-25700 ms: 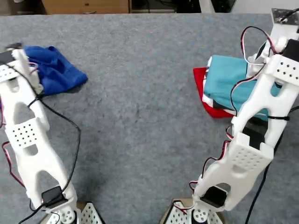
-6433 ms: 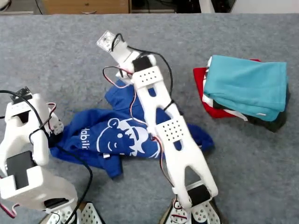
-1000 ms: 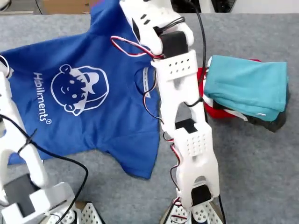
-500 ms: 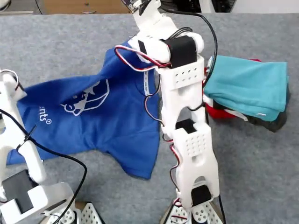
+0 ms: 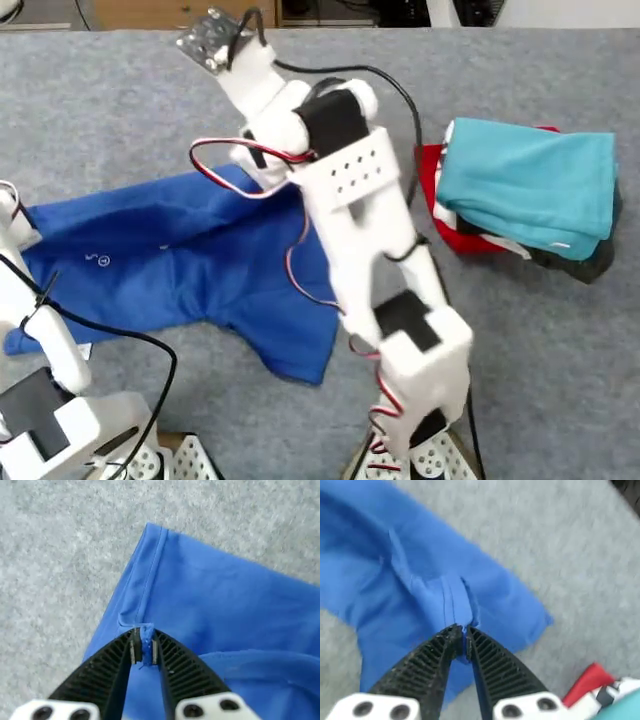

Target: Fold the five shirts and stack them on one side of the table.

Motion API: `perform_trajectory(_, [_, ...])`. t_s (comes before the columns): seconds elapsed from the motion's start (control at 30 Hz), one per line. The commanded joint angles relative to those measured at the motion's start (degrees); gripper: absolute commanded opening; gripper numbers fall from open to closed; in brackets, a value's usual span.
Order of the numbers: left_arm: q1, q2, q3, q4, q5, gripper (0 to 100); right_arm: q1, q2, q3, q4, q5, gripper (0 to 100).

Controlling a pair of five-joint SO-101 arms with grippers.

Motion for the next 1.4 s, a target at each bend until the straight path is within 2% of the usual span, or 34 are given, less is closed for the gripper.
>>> perform_trajectory(0.0, [-0.44, -3.12, 3.25, 0.18, -0.7, 2, 1.36, -9.1, 9.27, -1.23, 0.0, 0.1])
perform_trajectory(0.1, [0.09, -8.13, 8.35, -0.53, -3.25, 2, 0.75, -14.99, 19.47, -2.9, 1.58, 0.1])
perform_trajectory(0.27, [-0.79, -19.47, 19.34, -5.89, -8.79, 2, -1.71, -28.7, 41.8, -11.69, 1.85, 0.1])
perform_trajectory(0.5, [-7.03, -29.23, 27.6, -9.23, -12.13, 2, -2.07, -49.71, 73.19, -22.51, 4.31, 0.1])
perform_trajectory(0.67, [-8.79, -29.23, 28.92, -9.49, -15.56, 2, -3.3, -60.62, 85.76, -24.26, 10.9, 0.2])
perform_trajectory(0.8, [-8.44, -29.23, 29.1, -9.58, -15.82, 2, -7.6, -64.04, 90.33, -23.56, 12.66, 0.2])
perform_trajectory(0.87, [-8.26, -29.23, 28.92, -9.58, -15.56, 2, -8.48, -64.13, 90.86, -24.26, 12.31, 0.2])
perform_trajectory(0.97, [-6.77, -29.32, 24.88, -9.58, -14.86, 2, -5.67, -64.22, 88.57, -28.4, 10.99, 0.2])
perform_trajectory(1.17, [-7.3, -29.93, 3.34, -8.09, -4.75, 2, 3.74, -64.04, 65.71, -34.46, 10.73, 0.2])
perform_trajectory(1.37, [-8.09, -34.59, -18.29, -0.7, 0.18, 2, 10.33, -64.04, 44.7, -48.97, 10.64, 0.1])
